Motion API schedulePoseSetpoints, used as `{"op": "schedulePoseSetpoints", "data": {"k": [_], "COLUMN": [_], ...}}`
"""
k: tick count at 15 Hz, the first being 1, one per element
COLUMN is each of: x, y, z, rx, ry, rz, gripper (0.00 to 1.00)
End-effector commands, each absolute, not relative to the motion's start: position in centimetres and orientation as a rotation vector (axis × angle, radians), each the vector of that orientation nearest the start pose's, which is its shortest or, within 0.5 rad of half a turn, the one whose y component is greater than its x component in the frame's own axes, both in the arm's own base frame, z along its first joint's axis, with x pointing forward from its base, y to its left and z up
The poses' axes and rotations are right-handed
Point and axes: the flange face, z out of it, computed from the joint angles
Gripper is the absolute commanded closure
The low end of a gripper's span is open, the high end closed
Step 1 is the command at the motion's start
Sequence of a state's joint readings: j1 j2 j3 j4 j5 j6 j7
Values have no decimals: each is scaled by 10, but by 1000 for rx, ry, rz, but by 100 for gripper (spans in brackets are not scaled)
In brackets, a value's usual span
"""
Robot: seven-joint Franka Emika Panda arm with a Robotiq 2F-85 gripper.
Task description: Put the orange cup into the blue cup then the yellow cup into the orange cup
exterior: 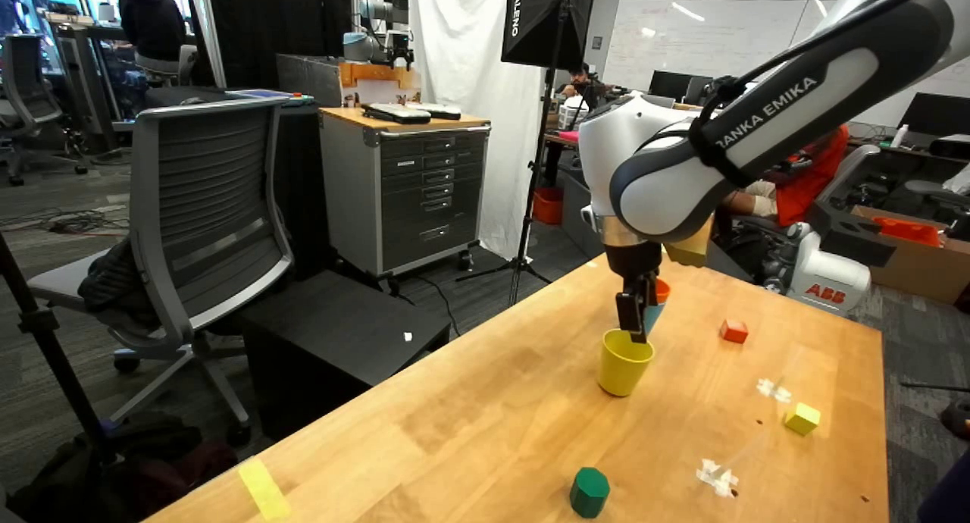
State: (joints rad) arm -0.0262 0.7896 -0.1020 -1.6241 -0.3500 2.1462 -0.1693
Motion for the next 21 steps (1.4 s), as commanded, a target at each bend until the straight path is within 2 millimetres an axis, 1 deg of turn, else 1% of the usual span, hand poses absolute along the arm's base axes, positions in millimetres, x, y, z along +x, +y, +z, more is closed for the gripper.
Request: {"op": "schedulePoseSetpoints", "data": {"k": [1,8,9,10,11,15,17,19,20,21], "x": [660,664,665,666,666,666,666,666,666,667], "y": [-99,-99,-99,-99,-99,-99,-100,-101,-102,-103], "z": [134,103,100,96,93,89,91,93,94,96], "rx": [-3384,-3382,-3380,-3383,-3381,-3385,-3388,-3390,-3391,-3392], "ry": [-474,-474,-480,-480,-488,-492,-494,-489,-486,-483], "rz": [527,558,543,545,545,555,551,550,547,545], "gripper": [0,0,25,27,34,67,80,96,100,100]}}
